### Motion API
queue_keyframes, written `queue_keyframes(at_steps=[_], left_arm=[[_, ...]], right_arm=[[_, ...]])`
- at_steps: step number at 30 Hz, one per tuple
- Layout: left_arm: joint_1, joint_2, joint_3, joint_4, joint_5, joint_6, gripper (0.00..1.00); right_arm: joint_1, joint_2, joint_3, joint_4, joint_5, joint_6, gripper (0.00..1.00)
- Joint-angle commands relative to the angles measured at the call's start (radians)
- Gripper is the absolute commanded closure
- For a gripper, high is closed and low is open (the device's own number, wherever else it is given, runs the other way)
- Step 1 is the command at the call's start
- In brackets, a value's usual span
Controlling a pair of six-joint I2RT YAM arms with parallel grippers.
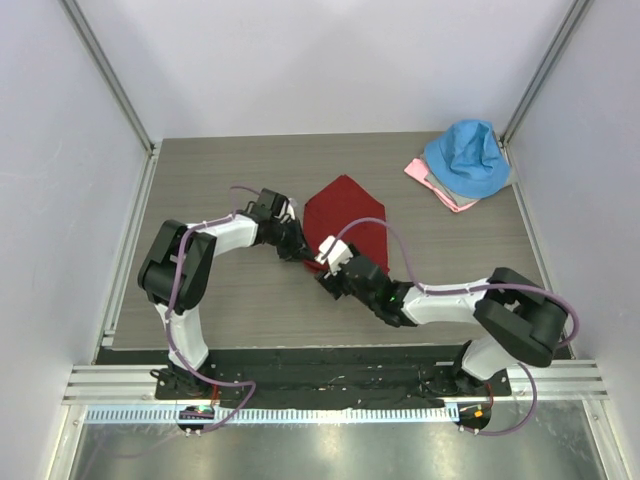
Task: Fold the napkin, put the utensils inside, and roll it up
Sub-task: Roll the napkin with the utensil
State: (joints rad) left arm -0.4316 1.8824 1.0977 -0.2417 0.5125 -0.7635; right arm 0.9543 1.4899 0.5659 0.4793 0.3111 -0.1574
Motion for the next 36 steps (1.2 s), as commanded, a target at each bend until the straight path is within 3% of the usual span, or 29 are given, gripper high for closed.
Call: queue_keyframes(at_steps=[1, 13, 18, 26, 36], left_arm=[[0.017, 0.011, 0.031, -0.080, 0.057, 0.052, 1.00], [0.039, 0.012, 0.047, -0.103, 0.081, 0.070, 1.00], [0.047, 0.011, 0.048, -0.110, 0.090, 0.073, 1.00], [0.059, 0.014, 0.067, -0.131, 0.098, 0.093, 1.00], [0.068, 0.017, 0.071, -0.128, 0.110, 0.095, 1.00]], right_arm=[[0.052, 0.056, 0.067, 0.130, 0.056, -0.096, 0.27], [0.118, 0.233, 0.114, 0.189, 0.108, -0.180, 0.27], [0.135, 0.300, 0.141, 0.211, 0.223, -0.221, 0.27], [0.141, 0.291, 0.101, 0.174, 0.362, -0.228, 0.30], [0.141, 0.305, 0.057, 0.166, 0.401, -0.214, 0.37]])
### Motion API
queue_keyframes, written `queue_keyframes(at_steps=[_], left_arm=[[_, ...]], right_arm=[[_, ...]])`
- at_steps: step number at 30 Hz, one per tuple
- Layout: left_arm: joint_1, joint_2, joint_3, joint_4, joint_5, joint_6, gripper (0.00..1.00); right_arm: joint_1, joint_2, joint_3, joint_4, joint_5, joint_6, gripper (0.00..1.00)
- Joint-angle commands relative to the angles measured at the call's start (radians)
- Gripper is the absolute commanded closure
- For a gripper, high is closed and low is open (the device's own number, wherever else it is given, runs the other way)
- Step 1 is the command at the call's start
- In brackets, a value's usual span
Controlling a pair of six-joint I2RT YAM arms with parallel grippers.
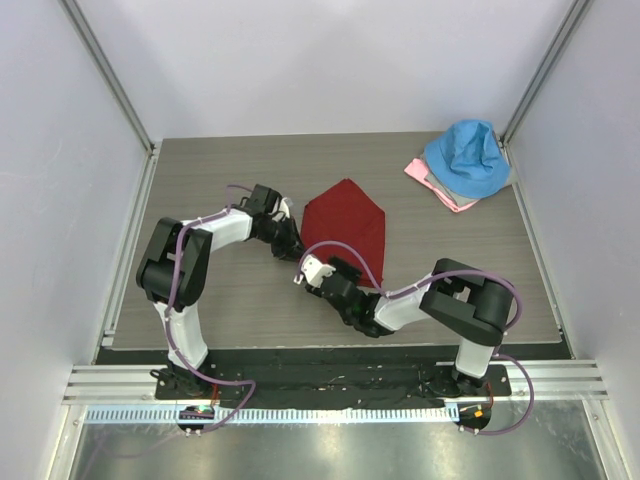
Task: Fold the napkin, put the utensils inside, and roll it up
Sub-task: Roll the napkin with the utensil
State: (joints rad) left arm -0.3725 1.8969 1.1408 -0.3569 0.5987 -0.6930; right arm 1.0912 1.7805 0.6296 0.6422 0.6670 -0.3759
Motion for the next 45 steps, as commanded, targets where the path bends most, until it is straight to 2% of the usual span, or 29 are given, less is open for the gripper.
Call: queue_keyframes(at_steps=[1, 6, 9, 10, 12, 13, 16, 19, 22, 26, 29, 31, 34, 40, 45], left_arm=[[0.009, 0.004, 0.028, -0.013, 0.027, 0.026, 1.00], [0.007, 0.022, 0.036, -0.011, 0.044, 0.032, 1.00], [0.010, 0.013, 0.033, -0.011, 0.027, 0.030, 0.89], [0.012, 0.010, 0.034, -0.011, 0.021, 0.029, 0.76], [0.021, -0.001, 0.025, 0.010, 0.012, 0.012, 0.58], [0.039, -0.018, 0.017, 0.024, 0.012, -0.020, 0.41], [0.084, -0.056, -0.029, 0.096, 0.004, -0.075, 0.25], [0.115, -0.084, -0.076, 0.139, -0.040, -0.089, 0.16], [0.159, -0.133, -0.151, 0.205, -0.109, -0.120, 0.13], [0.185, -0.222, -0.246, 0.275, -0.217, -0.111, 0.11], [0.185, -0.288, -0.294, 0.311, -0.299, -0.070, 0.11], [0.185, -0.340, -0.329, 0.347, -0.342, -0.045, 0.11], [0.184, -0.387, -0.400, 0.444, -0.341, -0.014, 0.11], [0.176, -0.427, -0.446, 0.539, -0.301, 0.020, 0.11], [0.170, -0.484, -0.506, 0.605, -0.290, 0.029, 0.10]], right_arm=[[0.004, 0.020, -0.002, -0.007, 0.043, -0.009, 0.42], [0.003, 0.014, -0.002, -0.022, 0.007, -0.009, 0.59], [0.004, 0.002, -0.001, -0.041, -0.047, -0.004, 0.67], [0.004, -0.001, 0.002, -0.062, -0.067, -0.001, 0.70], [0.003, -0.010, 0.013, -0.085, -0.099, 0.008, 0.75], [-0.004, -0.015, 0.019, -0.117, -0.134, 0.014, 0.76], [-0.013, -0.020, 0.067, -0.224, -0.197, 0.048, 0.83], [-0.020, -0.027, 0.114, -0.309, -0.263, 0.068, 0.94], [-0.043, -0.038, 0.162, -0.404, -0.351, 0.090, 0.99], [-0.091, -0.038, 0.249, -0.550, -0.487, 0.130, 0.99], [-0.152, -0.030, 0.324, -0.634, -0.634, 0.181, 0.99], [-0.212, -0.018, 0.383, -0.720, -0.787, 0.212, 0.99], [-0.273, 0.025, 0.476, -0.821, -0.947, 0.258, 0.99], [-0.333, 0.138, 0.669, -1.019, -1.119, 0.308, 0.99], [-0.408, 0.206, 0.742, -1.061, -1.287, 0.374, 0.99]])
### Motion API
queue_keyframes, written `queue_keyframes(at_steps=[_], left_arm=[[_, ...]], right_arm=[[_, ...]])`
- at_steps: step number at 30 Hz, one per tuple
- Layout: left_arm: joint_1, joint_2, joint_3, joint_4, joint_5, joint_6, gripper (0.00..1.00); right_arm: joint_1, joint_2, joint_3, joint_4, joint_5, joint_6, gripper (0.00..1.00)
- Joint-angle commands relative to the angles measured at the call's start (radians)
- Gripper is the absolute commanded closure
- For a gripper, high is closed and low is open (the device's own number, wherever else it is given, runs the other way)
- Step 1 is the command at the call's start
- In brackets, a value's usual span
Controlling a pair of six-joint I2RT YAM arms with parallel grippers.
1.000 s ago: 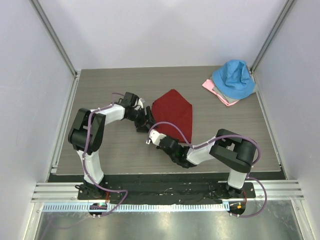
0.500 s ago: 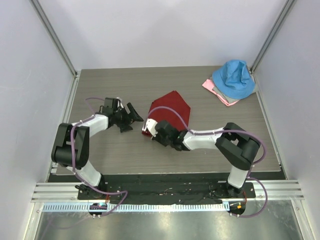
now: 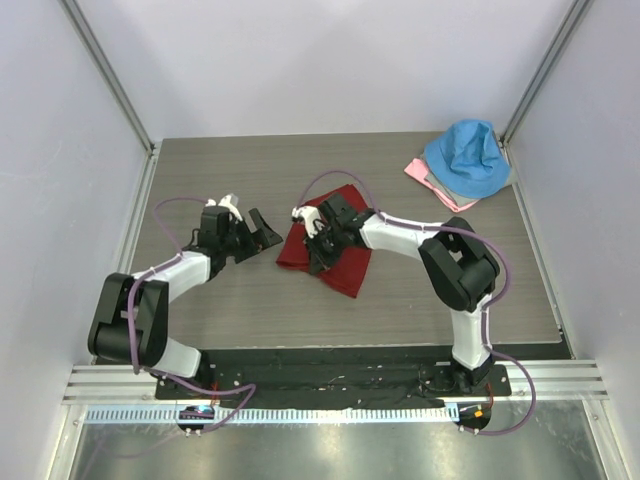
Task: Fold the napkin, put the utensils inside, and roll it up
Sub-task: Roll the napkin with the utensil
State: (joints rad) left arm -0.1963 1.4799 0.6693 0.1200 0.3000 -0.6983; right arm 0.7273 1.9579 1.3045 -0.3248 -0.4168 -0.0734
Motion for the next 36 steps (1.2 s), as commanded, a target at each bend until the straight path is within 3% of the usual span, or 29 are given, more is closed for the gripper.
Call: queue_keyframes(at_steps=[1, 10, 24, 36], left_arm=[[-0.008, -0.076, -0.043, 0.145, 0.008, 0.037, 0.10], [-0.103, -0.112, -0.071, 0.119, -0.001, 0.134, 0.09], [-0.146, -0.127, -0.145, 0.220, 0.054, 0.197, 0.11], [-0.178, -0.012, -0.067, 0.225, 0.059, 0.194, 0.17]], right_arm=[[-0.054, 0.045, 0.073, -0.103, -0.223, 0.110, 0.99], [-0.163, 0.167, 0.151, -0.145, -0.451, 0.241, 0.99], [-0.220, 0.291, 0.193, -0.143, -0.485, 0.294, 0.99], [-0.229, 0.300, 0.203, -0.140, -0.473, 0.300, 0.99]])
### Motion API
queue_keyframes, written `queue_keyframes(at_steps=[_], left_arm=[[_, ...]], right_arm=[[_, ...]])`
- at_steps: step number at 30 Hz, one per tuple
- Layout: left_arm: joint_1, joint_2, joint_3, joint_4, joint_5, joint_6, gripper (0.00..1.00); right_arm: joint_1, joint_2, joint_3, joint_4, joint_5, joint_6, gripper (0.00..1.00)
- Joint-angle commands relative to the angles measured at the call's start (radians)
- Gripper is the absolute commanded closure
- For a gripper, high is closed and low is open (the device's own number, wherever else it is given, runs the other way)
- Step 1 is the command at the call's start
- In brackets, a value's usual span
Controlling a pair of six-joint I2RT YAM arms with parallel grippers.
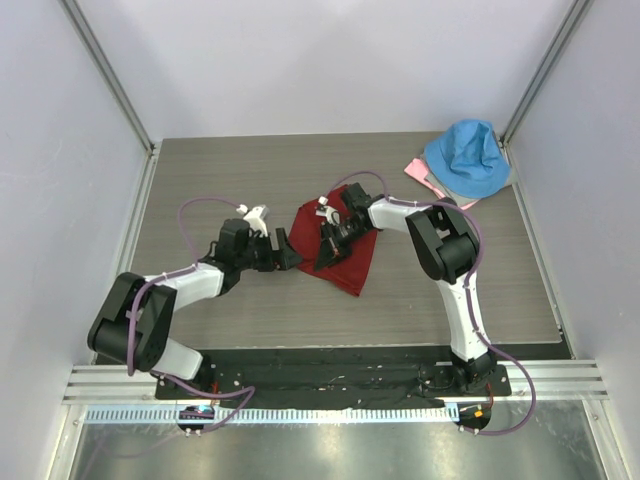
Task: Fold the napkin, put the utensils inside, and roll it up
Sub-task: Roll the napkin with the utensil
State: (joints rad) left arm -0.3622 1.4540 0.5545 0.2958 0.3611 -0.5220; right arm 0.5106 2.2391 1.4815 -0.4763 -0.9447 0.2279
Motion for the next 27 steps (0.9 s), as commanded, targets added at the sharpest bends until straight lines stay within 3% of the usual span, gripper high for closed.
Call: queue_keyframes(at_steps=[1, 4, 9, 22, 25, 27], left_arm=[[-0.014, 0.016, 0.051, 0.049, -0.007, 0.016, 0.17], [-0.020, 0.038, 0.067, 0.046, -0.016, 0.011, 0.21], [-0.029, 0.066, 0.111, -0.010, -0.050, 0.008, 0.36], [-0.040, 0.088, 0.171, -0.144, -0.073, -0.018, 0.90], [-0.040, 0.088, 0.179, -0.188, -0.074, -0.016, 1.00], [-0.041, 0.092, 0.194, -0.219, -0.071, -0.018, 1.00]], right_arm=[[-0.012, 0.019, 0.026, 0.010, 0.057, 0.001, 0.99], [-0.011, 0.019, 0.023, 0.010, 0.060, -0.001, 0.99], [-0.012, 0.016, 0.022, 0.010, 0.066, -0.002, 0.99], [-0.012, -0.018, 0.010, 0.010, 0.103, -0.010, 0.99], [-0.009, -0.051, 0.000, 0.011, 0.124, -0.018, 0.99], [-0.011, -0.079, -0.007, 0.016, 0.152, -0.021, 0.94]])
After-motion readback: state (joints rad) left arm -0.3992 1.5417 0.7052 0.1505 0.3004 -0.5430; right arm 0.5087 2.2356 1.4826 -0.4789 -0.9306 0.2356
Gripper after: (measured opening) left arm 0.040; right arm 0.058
